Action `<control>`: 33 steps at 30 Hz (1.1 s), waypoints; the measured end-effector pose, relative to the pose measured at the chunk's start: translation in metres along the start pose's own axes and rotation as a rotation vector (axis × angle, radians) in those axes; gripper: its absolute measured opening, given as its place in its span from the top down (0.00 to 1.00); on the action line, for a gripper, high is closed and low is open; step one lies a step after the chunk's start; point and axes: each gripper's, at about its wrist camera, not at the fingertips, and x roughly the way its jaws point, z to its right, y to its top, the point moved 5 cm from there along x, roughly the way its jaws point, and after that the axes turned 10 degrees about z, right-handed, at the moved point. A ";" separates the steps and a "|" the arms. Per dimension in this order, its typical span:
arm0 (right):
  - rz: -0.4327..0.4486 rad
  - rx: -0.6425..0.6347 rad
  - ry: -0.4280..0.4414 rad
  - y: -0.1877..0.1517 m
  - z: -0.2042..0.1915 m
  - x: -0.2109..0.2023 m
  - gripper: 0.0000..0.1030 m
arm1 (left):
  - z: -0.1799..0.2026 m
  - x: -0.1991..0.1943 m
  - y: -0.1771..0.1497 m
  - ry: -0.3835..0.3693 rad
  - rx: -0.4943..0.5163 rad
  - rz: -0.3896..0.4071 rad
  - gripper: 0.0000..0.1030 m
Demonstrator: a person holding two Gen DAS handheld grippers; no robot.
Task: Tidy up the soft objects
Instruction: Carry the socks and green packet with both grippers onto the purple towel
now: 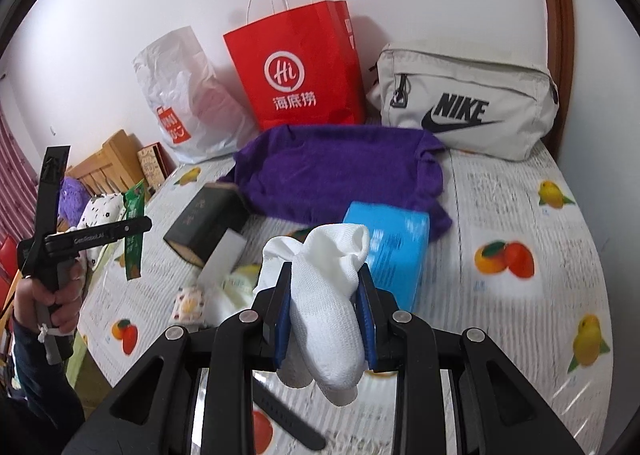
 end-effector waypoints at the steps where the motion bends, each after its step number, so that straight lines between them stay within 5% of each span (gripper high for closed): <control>1: 0.004 -0.002 -0.003 0.005 0.001 0.003 0.72 | 0.001 0.001 0.004 0.001 0.002 0.002 0.59; 33: -0.044 0.010 -0.068 0.107 0.060 0.158 0.72 | 0.034 0.123 0.092 0.000 0.089 -0.062 0.59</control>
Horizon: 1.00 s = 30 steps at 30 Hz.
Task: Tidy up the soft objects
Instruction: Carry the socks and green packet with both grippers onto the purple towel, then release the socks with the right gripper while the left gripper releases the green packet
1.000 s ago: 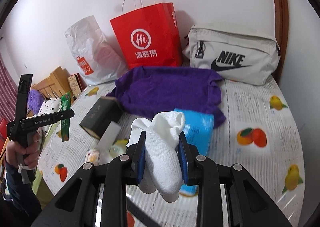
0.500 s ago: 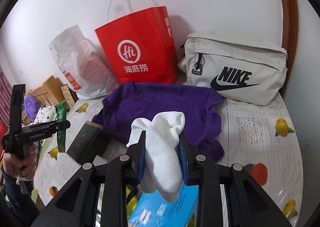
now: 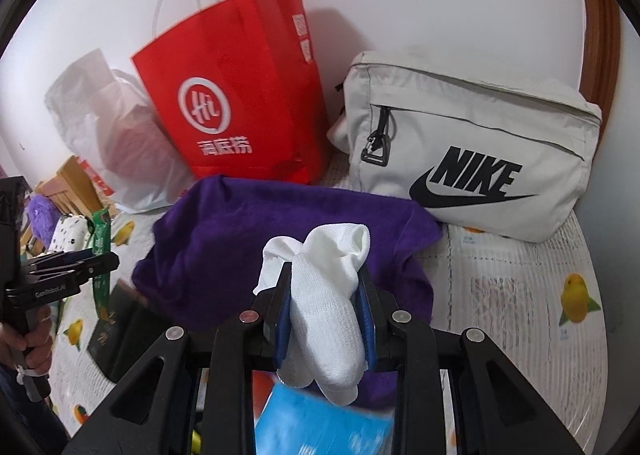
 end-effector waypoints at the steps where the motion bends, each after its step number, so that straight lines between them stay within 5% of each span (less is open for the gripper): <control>1: -0.006 0.005 0.001 0.001 0.002 0.006 0.72 | 0.001 0.004 0.003 -0.001 0.005 -0.003 0.59; 25: -0.116 0.004 -0.041 -0.002 0.024 0.085 0.72 | 0.007 0.114 0.027 0.005 0.017 -0.141 0.59; 30: -0.138 0.014 -0.036 -0.007 0.026 0.091 0.69 | 0.003 0.118 0.025 0.024 0.021 -0.150 0.51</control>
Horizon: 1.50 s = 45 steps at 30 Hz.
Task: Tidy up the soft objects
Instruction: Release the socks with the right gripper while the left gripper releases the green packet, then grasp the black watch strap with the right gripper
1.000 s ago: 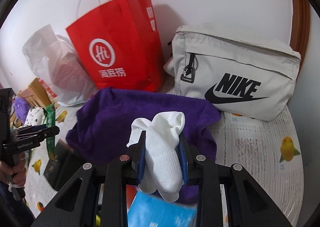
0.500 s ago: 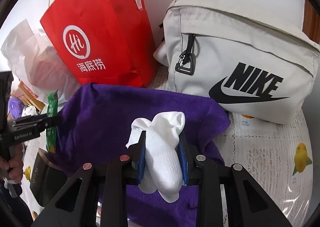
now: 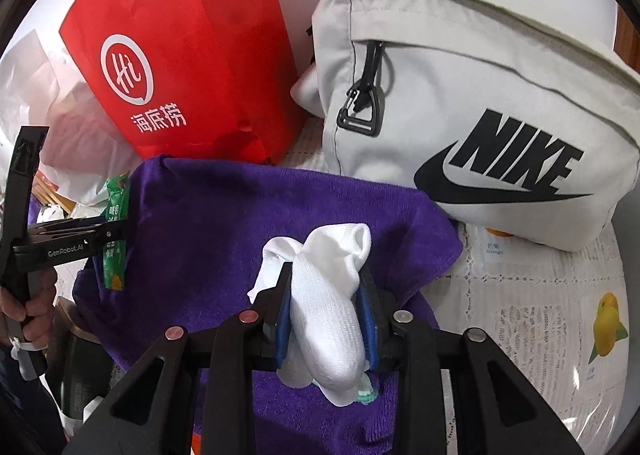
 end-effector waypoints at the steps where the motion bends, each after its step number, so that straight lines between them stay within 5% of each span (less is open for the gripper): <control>1: -0.003 0.002 0.004 0.000 0.000 0.000 0.67 | 0.000 0.001 0.001 0.003 0.000 0.001 0.47; 3: -0.002 0.005 0.008 -0.001 0.001 0.000 0.65 | 0.000 -0.003 0.002 0.012 0.003 0.008 0.35; 6: 0.004 0.002 0.021 0.000 -0.001 -0.004 0.52 | 0.001 -0.011 0.004 0.015 0.014 0.030 0.30; 9: 0.024 -0.004 0.023 0.002 -0.003 -0.014 0.44 | 0.002 -0.025 0.005 0.011 0.013 0.051 0.29; 16: 0.055 -0.001 0.023 0.004 -0.012 -0.046 0.42 | 0.004 -0.080 -0.005 0.027 0.039 0.155 0.29; 23: 0.101 -0.007 0.029 -0.008 -0.029 -0.090 0.39 | 0.002 -0.124 -0.027 0.040 0.019 0.152 0.29; 45: 0.199 -0.005 0.047 -0.131 -0.066 -0.238 0.24 | 0.011 -0.240 -0.170 0.000 -0.012 0.241 0.29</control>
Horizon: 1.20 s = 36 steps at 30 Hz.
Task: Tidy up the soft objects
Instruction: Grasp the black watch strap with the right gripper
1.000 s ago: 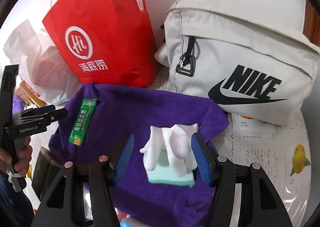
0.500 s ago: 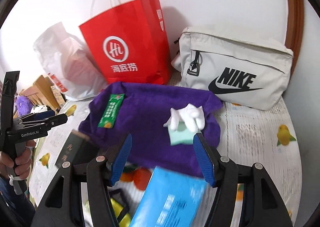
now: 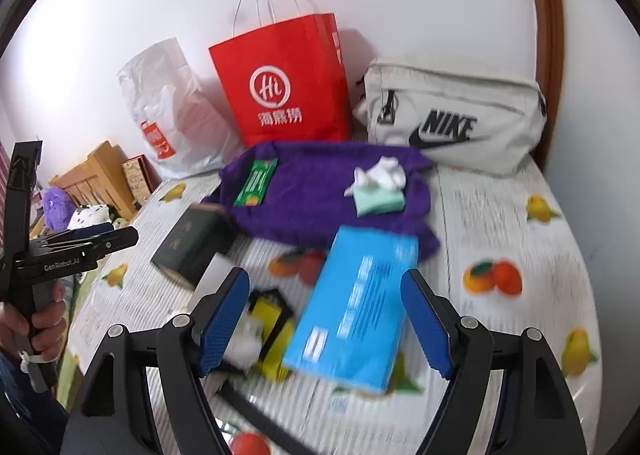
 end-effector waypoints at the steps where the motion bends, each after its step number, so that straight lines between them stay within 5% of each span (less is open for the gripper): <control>1: -0.003 0.004 0.007 -0.009 -0.001 -0.006 0.24 | -0.001 -0.002 -0.006 -0.003 -0.005 -0.003 0.29; 9: -0.039 -0.037 0.046 -0.062 -0.017 -0.023 0.24 | -0.017 -0.009 -0.057 0.024 -0.048 -0.038 0.29; 24: -0.187 -0.283 0.141 -0.157 -0.064 0.031 0.25 | -0.031 0.018 -0.106 0.001 -0.088 -0.109 0.29; 28: -0.162 -0.391 0.099 -0.163 -0.075 0.041 0.34 | -0.032 0.022 -0.106 -0.009 -0.096 -0.119 0.29; 30: -0.163 -0.393 0.123 -0.162 -0.079 0.041 0.71 | -0.032 0.022 -0.107 -0.013 -0.094 -0.120 0.29; 36: -0.196 -0.292 0.118 -0.158 -0.070 0.036 0.78 | -0.030 0.018 -0.109 -0.028 -0.099 -0.117 0.29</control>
